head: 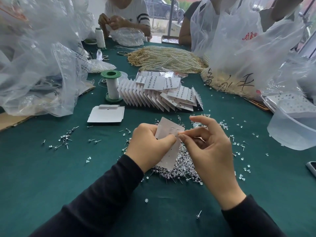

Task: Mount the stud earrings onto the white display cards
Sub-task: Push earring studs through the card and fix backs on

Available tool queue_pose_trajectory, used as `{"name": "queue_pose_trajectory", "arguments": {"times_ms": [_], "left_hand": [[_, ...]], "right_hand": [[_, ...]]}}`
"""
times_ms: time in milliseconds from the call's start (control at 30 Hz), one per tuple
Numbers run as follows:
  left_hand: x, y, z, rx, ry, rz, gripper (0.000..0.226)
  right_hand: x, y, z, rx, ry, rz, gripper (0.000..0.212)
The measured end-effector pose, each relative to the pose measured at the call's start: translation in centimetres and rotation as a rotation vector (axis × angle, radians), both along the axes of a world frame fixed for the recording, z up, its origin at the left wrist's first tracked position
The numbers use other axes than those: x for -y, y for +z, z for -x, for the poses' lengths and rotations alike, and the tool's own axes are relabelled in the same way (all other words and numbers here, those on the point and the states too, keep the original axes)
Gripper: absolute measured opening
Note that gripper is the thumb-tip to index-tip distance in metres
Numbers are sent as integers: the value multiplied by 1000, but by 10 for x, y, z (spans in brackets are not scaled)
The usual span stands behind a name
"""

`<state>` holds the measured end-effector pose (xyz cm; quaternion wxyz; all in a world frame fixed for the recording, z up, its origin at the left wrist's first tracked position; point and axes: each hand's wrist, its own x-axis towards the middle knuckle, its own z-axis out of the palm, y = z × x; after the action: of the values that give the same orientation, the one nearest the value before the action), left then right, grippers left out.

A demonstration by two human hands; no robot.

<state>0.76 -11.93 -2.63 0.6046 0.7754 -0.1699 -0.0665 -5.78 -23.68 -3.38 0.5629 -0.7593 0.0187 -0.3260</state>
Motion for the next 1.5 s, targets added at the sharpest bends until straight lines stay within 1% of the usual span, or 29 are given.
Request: {"name": "queue_pose_trajectory", "arguments": {"times_ms": [100, 200, 367, 467, 533, 633, 733, 767, 933, 1267, 1500], "left_hand": [[-1, 1, 1, 19, 3, -11, 39], [-1, 0, 0, 17, 0, -13, 39], [0, -3, -1, -3, -8, -8, 43], [-1, -4, -3, -36, -23, 13, 43], [-1, -4, -3, -58, -38, 12, 47], [-1, -4, -5, -70, -32, -2, 46], [-2, -1, -6, -71, -11, -25, 43], [-2, 0, -6, -66, -8, -33, 43], [-2, 1, -2, 17, -21, -85, 44], [-2, -1, -2, 59, -39, -92, 41], [-3, -3, -3, 65, -38, -82, 40]], "right_hand": [[-1, -1, 0, 14, -5, 25, 42], [-3, -4, 0, 24, -42, 109, 41], [-6, -6, 0, 86, -136, 303, 37], [-7, -7, -1, 153, -215, 484, 32], [-8, -8, -1, 167, -240, 547, 32], [-7, -9, -1, 144, -231, 526, 28], [-5, -11, -1, 112, -219, 513, 9], [-4, -10, -1, 97, -211, 504, 5], [-5, -9, -2, 72, -186, 436, 4], [-7, -8, -2, 76, -158, 455, 5], [-9, -9, -2, 130, -201, 568, 4]]}}
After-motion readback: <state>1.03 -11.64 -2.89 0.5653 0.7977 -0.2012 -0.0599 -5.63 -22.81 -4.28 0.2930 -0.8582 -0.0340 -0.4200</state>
